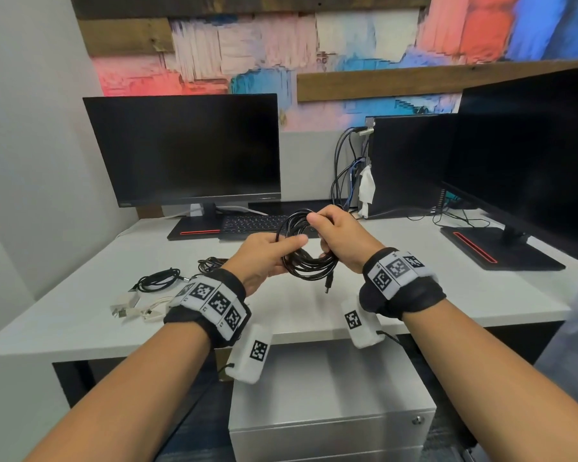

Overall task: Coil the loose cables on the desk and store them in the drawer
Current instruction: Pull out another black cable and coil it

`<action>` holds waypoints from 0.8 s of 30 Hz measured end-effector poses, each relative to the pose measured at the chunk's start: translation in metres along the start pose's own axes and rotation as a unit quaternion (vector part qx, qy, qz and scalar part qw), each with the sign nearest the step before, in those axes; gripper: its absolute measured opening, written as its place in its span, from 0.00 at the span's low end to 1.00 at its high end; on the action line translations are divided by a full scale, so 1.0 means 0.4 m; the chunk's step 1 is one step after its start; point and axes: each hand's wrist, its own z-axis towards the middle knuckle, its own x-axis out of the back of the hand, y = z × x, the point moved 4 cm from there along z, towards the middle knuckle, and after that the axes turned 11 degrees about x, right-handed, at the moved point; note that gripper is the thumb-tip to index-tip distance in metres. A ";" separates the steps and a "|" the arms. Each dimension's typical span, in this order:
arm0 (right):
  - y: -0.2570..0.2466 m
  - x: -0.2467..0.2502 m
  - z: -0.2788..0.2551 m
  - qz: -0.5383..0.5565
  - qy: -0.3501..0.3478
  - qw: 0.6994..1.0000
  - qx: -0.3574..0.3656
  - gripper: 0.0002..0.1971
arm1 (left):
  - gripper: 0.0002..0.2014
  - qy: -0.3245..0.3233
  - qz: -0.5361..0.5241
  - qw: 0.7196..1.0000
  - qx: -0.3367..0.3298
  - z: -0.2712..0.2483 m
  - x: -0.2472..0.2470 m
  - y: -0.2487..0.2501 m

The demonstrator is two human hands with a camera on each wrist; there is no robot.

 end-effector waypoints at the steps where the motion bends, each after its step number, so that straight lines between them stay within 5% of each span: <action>1: 0.001 -0.002 0.001 -0.008 0.001 1.000 0.004 0.10 | 0.06 0.011 0.003 1.000 -0.003 0.002 -0.001 0.000; 12: 0.003 -0.015 -0.031 0.147 -0.085 0.985 -0.031 0.12 | 0.07 0.072 -0.046 0.996 -0.010 0.018 0.006 -0.005; 24: -0.010 -0.017 -0.023 -0.009 -0.023 0.998 0.049 0.09 | 0.11 -0.023 -0.021 0.995 0.098 -0.003 -0.020 -0.013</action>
